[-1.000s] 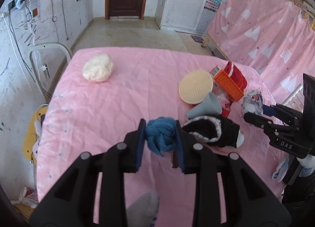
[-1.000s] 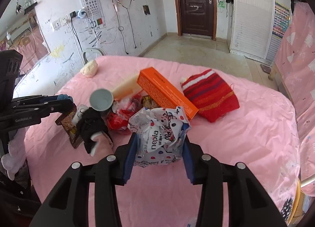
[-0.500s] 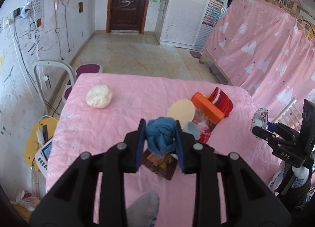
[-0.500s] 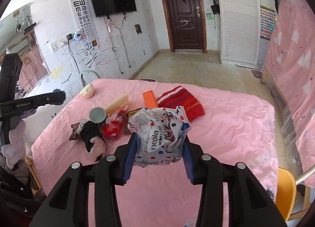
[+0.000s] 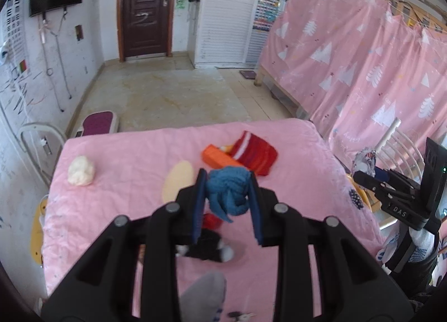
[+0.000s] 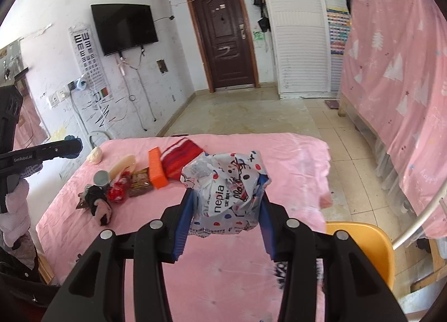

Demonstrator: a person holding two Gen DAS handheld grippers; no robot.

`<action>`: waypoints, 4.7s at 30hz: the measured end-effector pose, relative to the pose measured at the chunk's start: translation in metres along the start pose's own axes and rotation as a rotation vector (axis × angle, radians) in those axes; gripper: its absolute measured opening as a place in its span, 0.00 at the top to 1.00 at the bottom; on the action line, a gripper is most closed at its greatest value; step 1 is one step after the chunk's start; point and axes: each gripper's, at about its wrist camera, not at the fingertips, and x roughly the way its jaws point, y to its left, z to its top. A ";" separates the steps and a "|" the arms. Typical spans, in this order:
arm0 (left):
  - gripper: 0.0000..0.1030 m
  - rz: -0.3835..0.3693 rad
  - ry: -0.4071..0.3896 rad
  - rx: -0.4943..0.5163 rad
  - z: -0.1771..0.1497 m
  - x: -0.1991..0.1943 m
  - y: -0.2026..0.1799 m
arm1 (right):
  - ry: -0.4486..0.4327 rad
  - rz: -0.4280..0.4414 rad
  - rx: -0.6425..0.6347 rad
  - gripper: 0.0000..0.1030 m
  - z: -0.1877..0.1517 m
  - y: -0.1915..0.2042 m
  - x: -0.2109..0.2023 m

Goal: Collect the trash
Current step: 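Carry the blue cloth and tissue bag to the orange basin and release both, then move both open grippers back over the pink bed, then grasp the white dough ball with the left gripper while the right gripper grasps the red knitted hat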

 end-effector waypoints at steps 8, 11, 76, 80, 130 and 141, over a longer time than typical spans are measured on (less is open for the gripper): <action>0.74 -0.089 0.022 0.102 0.012 0.024 -0.072 | -0.032 -0.077 0.049 0.68 -0.011 -0.044 -0.022; 0.74 -0.132 0.033 0.151 0.017 0.035 -0.108 | -0.037 -0.111 0.073 0.68 -0.018 -0.065 -0.031; 0.30 -0.210 0.030 0.099 0.054 0.042 -0.090 | 0.012 -0.109 -0.067 0.34 0.025 0.007 0.024; 0.30 -0.164 0.015 0.068 0.056 0.036 -0.052 | 0.030 -0.091 -0.109 0.33 0.033 0.031 0.041; 0.12 0.315 0.201 -0.193 0.003 0.101 0.228 | 0.307 0.064 -0.066 0.32 0.057 0.081 0.209; 0.46 0.283 0.186 -0.168 -0.001 0.100 0.223 | 0.309 0.068 -0.132 0.79 0.050 0.096 0.202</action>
